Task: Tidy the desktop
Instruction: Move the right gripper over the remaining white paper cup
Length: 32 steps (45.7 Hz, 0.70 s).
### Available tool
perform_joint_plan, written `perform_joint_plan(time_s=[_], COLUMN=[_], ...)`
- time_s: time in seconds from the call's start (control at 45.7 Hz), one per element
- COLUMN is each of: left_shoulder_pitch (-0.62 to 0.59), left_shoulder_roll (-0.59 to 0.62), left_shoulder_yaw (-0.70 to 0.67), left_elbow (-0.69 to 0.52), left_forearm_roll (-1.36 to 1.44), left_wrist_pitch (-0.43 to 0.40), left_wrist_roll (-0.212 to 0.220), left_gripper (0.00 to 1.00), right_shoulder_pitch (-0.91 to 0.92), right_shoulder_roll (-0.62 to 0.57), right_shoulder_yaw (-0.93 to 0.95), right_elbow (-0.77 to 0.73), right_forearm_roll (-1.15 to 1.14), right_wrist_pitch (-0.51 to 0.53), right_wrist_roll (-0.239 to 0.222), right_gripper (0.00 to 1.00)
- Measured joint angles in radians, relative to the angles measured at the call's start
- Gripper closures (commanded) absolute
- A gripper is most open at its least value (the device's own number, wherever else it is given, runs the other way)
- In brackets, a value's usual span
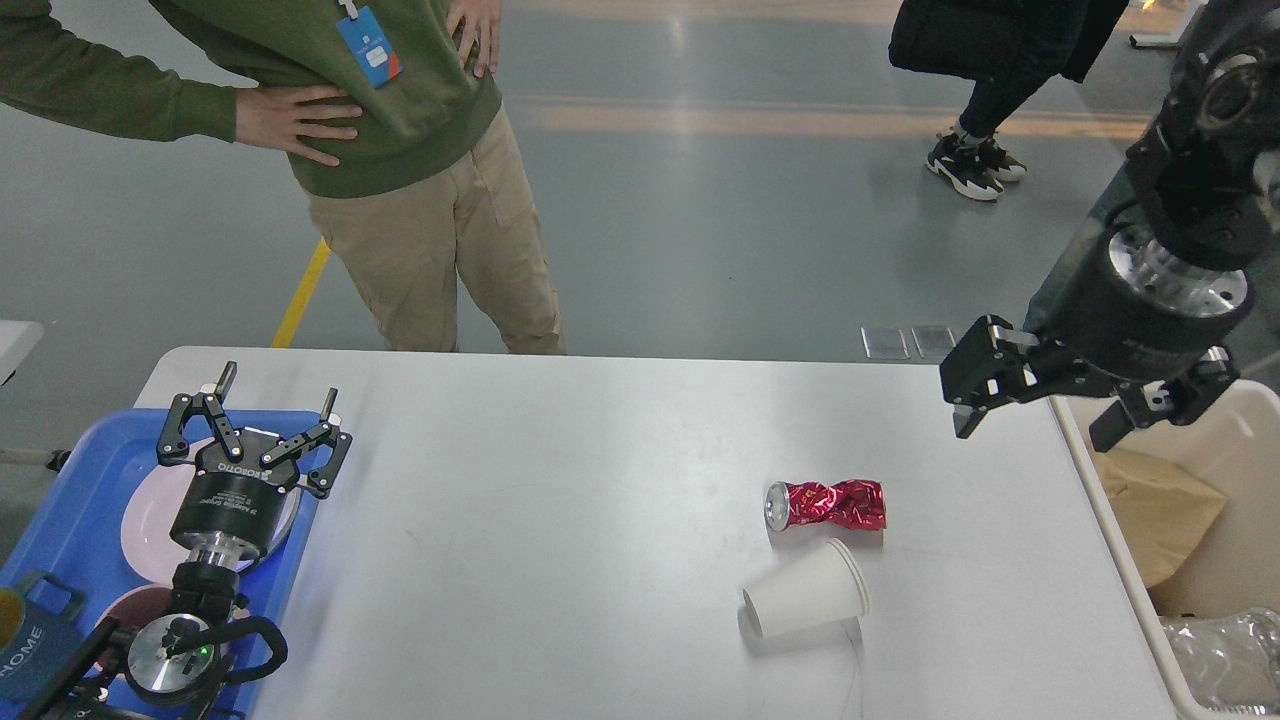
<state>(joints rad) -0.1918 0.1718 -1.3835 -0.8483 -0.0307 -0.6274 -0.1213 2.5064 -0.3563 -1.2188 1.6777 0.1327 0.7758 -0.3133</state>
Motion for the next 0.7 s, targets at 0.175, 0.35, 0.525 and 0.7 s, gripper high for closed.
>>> perform_joint_plan(time_s=[0.175, 0.35, 0.525, 0.7], left_shoulder_pitch=[0.0, 0.0, 0.0, 0.0], left_shoulder_roll=[0.0, 0.0, 0.0, 0.0], left_shoulder_yaw=[0.0, 0.0, -0.001, -0.001], left_elbow=[0.0, 0.0, 0.0, 0.0], left_forearm_roll=[0.0, 0.0, 0.0, 0.0], left_wrist_pitch=[0.0, 0.0, 0.0, 0.0], left_wrist_roll=[0.0, 0.002, 0.002, 0.002], left_gripper=[0.03, 0.03, 0.03, 0.03], right_shoulder_pitch=[0.07, 0.071, 0.058, -0.014], right_shoulder_roll=[0.062, 0.065, 0.061, 0.061], right_shoulder_yaw=[-0.001, 0.0, 0.005, 0.021], right_elbow=[0.064, 0.067, 0.067, 0.051], right_forearm_roll=[0.05, 0.063, 0.065, 0.074], right_wrist_pitch=[-0.115, -0.131, -0.106, -0.116], right_wrist_roll=[0.01, 0.017, 0.017, 0.017], right_gripper=[0.0, 0.0, 0.0, 0.0])
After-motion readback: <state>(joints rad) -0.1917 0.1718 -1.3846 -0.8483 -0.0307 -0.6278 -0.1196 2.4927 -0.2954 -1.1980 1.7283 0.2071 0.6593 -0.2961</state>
